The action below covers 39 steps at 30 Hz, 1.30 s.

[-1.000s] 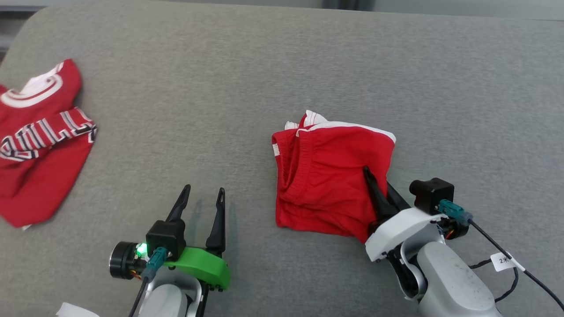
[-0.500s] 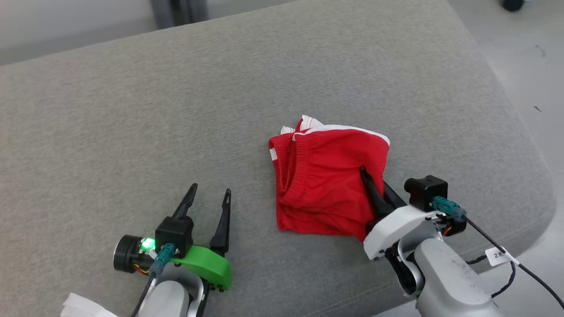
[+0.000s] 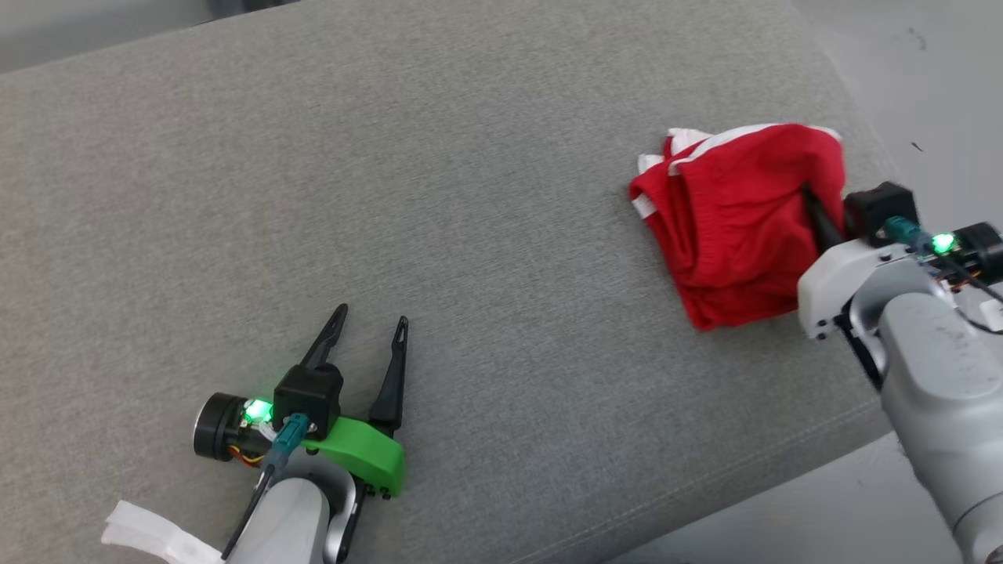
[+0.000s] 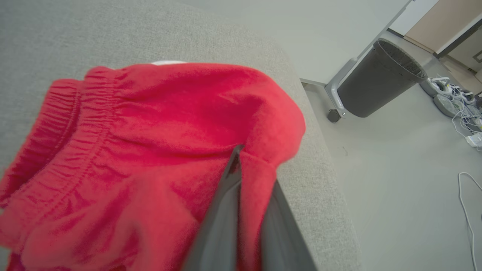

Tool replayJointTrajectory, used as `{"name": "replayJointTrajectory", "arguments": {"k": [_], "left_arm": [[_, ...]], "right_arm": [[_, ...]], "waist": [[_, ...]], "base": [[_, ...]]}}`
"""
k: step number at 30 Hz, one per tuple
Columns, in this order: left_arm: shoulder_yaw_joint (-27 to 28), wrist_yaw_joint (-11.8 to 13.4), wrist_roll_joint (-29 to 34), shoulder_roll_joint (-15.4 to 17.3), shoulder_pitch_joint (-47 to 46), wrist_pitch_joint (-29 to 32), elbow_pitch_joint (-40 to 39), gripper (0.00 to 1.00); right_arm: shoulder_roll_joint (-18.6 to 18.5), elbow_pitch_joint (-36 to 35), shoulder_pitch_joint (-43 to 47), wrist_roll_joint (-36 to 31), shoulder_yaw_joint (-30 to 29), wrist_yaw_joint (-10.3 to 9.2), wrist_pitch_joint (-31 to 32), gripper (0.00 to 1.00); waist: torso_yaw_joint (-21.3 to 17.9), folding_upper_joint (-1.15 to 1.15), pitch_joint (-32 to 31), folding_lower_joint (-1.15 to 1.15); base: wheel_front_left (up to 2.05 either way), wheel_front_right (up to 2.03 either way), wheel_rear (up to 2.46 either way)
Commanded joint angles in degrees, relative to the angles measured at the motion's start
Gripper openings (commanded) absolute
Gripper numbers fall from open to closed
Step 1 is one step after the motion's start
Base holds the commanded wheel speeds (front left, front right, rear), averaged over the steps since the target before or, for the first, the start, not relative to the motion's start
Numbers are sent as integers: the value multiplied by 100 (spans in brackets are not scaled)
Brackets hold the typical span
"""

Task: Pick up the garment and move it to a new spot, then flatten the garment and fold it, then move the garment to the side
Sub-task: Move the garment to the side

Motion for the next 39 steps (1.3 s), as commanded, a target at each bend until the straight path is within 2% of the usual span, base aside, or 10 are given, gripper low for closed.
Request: {"name": "replayJointTrajectory", "arguments": {"k": [1,10,11,12,17,20,25,27,33,39], "left_arm": [[16,-22,52,40,-87,1,-14,100],[69,-47,109,38,-30,5,-87,100],[67,-45,104,38,-26,6,-77,100],[75,-31,79,39,-28,7,-82,100],[68,26,-28,44,-61,7,-149,100],[151,124,-77,43,-41,6,-226,100],[235,245,-193,34,73,5,-320,100],[266,276,-204,34,132,5,-332,100],[435,431,-338,33,340,4,-397,100],[596,498,-265,32,658,4,-368,100]], "right_arm": [[-109,140,-172,-131,-96,-10,-1,0],[-818,772,-718,-854,-1379,-10,2,2],[-878,847,-718,-974,-1566,-10,50,55],[-945,884,-734,-1085,-1792,-10,82,100],[-776,543,-684,-1801,-2965,-10,29,100],[-246,-81,-678,-1985,-3307,-10,-14,100],[718,-1526,-103,-1405,-3094,-10,-3,100],[918,-1984,147,-1115,-2838,-10,-5,100],[1200,-2958,1284,-426,-2246,-10,-5,100],[1249,-3172,2226,89,-1908,-10,-6,100]], "waist": [[463,0,264,0],[992,0,454,0],[1026,0,450,0],[1055,0,448,0],[1154,0,395,0],[1176,0,317,0],[1306,0,83,0],[1388,0,-27,0],[1698,0,-405,0],[1955,0,-864,0]], "base": [[0,0,0],[0,0,0],[0,0,0],[0,0,0],[0,0,0],[0,0,0],[0,0,0],[0,0,0],[0,0,0],[0,0,0]]}}
